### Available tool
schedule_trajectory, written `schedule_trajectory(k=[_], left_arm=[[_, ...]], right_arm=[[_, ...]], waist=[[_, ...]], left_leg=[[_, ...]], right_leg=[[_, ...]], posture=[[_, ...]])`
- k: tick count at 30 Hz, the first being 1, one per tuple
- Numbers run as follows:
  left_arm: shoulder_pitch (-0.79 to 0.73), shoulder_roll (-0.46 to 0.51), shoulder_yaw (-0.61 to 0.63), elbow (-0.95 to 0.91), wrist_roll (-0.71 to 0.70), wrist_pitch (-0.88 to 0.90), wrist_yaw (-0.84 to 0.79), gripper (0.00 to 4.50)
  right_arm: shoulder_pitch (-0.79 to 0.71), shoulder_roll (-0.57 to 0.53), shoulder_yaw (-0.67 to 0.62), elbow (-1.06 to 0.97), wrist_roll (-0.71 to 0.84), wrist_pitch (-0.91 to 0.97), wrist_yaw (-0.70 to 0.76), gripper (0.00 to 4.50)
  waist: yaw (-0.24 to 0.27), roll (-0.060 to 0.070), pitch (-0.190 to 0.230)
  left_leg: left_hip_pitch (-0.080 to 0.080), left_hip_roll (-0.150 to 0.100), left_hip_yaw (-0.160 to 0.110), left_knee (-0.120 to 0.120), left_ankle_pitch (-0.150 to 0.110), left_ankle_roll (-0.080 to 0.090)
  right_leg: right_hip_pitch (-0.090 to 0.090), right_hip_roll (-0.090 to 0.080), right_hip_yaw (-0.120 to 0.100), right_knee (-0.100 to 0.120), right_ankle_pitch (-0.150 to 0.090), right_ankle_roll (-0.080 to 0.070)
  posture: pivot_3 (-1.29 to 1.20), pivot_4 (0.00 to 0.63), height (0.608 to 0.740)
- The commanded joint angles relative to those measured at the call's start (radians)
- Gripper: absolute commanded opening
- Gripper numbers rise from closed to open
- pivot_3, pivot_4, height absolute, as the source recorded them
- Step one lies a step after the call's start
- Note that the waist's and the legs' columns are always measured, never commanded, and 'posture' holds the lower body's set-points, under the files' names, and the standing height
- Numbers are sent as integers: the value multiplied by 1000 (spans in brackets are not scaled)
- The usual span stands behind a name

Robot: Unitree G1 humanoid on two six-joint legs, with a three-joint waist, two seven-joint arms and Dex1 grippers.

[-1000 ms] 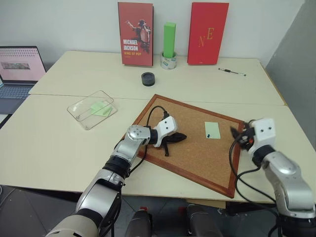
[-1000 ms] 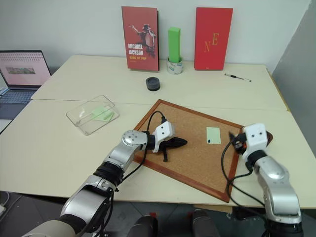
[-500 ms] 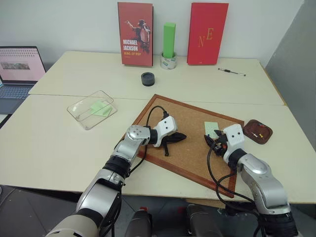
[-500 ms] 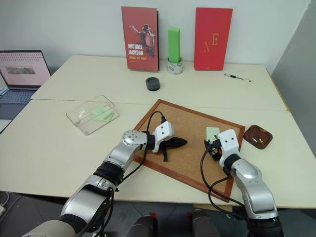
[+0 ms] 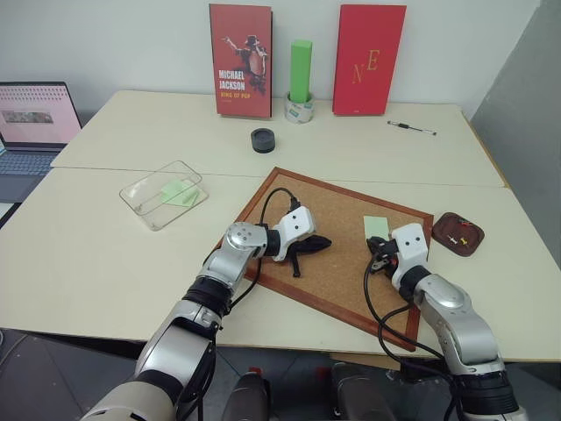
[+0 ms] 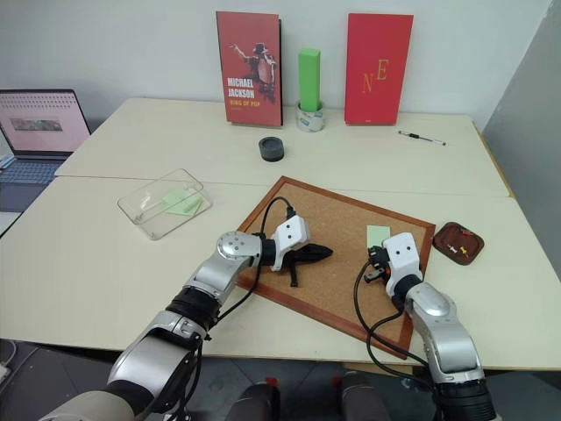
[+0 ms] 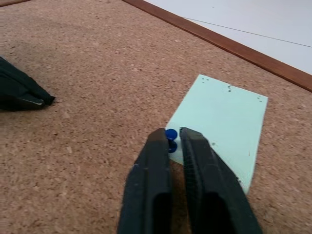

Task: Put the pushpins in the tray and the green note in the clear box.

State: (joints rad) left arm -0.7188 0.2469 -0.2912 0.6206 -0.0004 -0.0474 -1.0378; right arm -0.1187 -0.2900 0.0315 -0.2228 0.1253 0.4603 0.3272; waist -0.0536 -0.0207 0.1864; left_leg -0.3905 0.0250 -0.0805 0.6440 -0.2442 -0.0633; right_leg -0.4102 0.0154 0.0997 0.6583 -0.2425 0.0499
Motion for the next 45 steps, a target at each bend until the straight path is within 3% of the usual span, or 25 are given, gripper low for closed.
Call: schedule_trajectory(k=[1, 14, 25, 31, 36, 44, 45], left_arm=[[14, 2, -18, -1, 20, 15, -4, 0], [11, -2, -17, 1, 17, 14, -4, 0], [-62, -39, 74, -51, -80, 75, 9, 0], [-117, -10, 127, -92, -160, 101, -63, 1074], [-164, 13, 130, -53, -154, 50, -99, 1760], [-246, -7, 112, 89, -102, -90, -101, 3384], [-259, -16, 111, 111, -97, -102, -98, 3384]], right_arm=[[-10, -2, -29, -24, 4, -26, -8, 14], [-50, -85, -7, -263, 10, 42, 40, 14], [-107, -103, 1, -302, 23, 111, 53, 14], [-155, -102, -13, -305, 42, 172, 51, 0], [-198, -94, -35, -323, 80, 243, 44, 0], [-283, -65, -81, -369, 190, 388, 30, 0], [-294, -61, -86, -378, 206, 411, 27, 0]], waist=[[0, 0, 0], [-2, 0, 0], [-1, 0, 0], [-4, 0, 0], [-4, 0, 0], [-3, 0, 0], [-3, 0, 0]], left_leg=[[0, 0, 0, 0, 0, 0], [-1, 0, 0, 0, 0, 0], [-3, 0, 0, 0, 0, 0], [-10, 0, 0, -1, 0, 0], [-10, 0, 0, -1, 0, 0], [-10, 0, 0, -1, 0, 0], [-10, 0, 0, -1, 0, 0]], right_leg=[[0, 0, 0, 0, 0, 0], [-1, 0, -1, 0, 0, 1], [-2, 0, -1, 0, 0, 0], [-10, 0, 0, 1, 1, 2], [-10, 0, 0, 1, 1, 2], [-10, 0, -1, 1, 1, 2], [-10, 0, 0, 1, 1, 2]], posture=[[0, 150, 740], [0, 150, 740], [0, 150, 740], [0, 150, 740], [0, 150, 740], [0, 150, 740], [0, 150, 740]])
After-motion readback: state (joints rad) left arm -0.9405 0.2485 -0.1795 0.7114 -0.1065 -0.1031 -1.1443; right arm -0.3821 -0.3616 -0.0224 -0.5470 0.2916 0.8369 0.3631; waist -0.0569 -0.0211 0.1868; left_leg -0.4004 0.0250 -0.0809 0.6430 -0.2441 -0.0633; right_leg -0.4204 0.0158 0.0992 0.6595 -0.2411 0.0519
